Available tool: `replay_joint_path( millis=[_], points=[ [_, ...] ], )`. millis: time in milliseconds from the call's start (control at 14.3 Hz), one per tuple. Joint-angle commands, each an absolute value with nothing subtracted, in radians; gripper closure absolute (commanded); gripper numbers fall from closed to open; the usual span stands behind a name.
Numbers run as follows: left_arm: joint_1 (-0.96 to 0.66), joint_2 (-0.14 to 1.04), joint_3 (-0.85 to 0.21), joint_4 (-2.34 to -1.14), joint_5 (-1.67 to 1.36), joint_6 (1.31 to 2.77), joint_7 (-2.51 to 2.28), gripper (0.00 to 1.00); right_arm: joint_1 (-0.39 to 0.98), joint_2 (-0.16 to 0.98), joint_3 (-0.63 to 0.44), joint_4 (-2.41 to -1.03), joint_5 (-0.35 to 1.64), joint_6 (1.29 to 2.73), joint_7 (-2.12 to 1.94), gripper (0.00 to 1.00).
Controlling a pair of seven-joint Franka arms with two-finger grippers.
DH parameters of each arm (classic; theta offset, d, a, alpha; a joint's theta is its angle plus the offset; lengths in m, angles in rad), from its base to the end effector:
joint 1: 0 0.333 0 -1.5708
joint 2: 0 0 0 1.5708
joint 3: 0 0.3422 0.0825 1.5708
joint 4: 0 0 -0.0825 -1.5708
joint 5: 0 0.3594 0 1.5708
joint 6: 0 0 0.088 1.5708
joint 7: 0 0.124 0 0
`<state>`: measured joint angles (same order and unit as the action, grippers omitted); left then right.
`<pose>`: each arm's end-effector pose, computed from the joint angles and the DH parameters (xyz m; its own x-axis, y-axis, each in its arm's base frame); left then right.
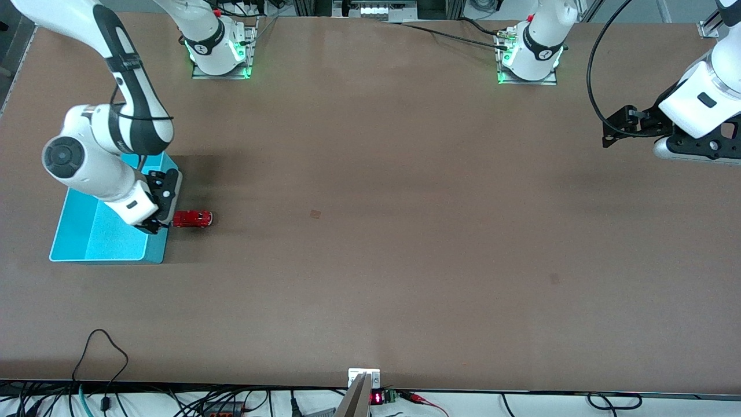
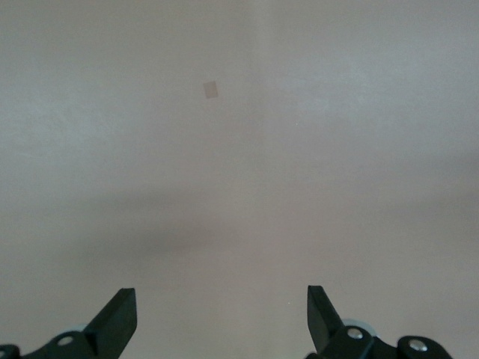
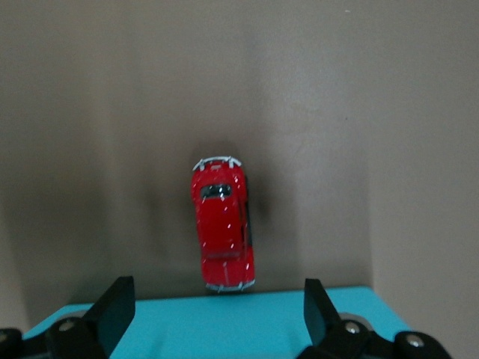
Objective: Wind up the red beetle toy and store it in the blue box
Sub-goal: 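Reach the right gripper down to the car beside the box, then grasp the red car with the right gripper and lift it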
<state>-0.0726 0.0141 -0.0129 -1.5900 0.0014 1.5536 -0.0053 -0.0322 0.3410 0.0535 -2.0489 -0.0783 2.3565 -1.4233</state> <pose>0.5290 -0.0451 0.6162 0.9955 -0.0800 -0.0505 -0.0802 -0.9968 -0.0015 0.5817 0.0093 0.2951 0.0720 0.9966 -0.0401 0.9969 -0.0731 -0.0278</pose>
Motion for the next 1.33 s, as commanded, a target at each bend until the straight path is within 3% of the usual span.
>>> replay_joint_path(
  millis=[0,700,979,1119,1189,1259],
  points=[
    [-0.072,0.003,-0.012,-1.589,-0.006,1.555,0.017,0.0,-0.028,0.397,0.055,-2.043,-0.087,2.428,-1.45,0.0],
    [-0.068,0.003,-0.012,-1.589,-0.011,1.554,0.018,0.0,-0.023,0.462,0.055,-2.147,-0.087,2.621,-1.477,0.0],
    [-0.067,0.003,-0.012,-1.589,-0.011,1.554,0.018,0.0,-0.023,0.466,0.055,-2.152,-0.086,2.629,-1.459,0.04],
    [-0.067,0.003,-0.012,-1.589,-0.011,1.554,0.018,0.0,-0.023,0.463,0.055,-2.151,-0.087,2.623,-1.46,0.52],
    [-0.067,0.003,-0.012,-1.589,-0.011,1.554,0.018,0.0,-0.021,0.462,0.055,-2.151,-0.087,2.622,-1.46,0.73],
    [-0.067,0.003,-0.012,-1.589,-0.011,1.554,0.018,0.0,-0.018,0.46,0.055,-2.151,-0.087,2.622,-1.46,0.87]
  ],
)
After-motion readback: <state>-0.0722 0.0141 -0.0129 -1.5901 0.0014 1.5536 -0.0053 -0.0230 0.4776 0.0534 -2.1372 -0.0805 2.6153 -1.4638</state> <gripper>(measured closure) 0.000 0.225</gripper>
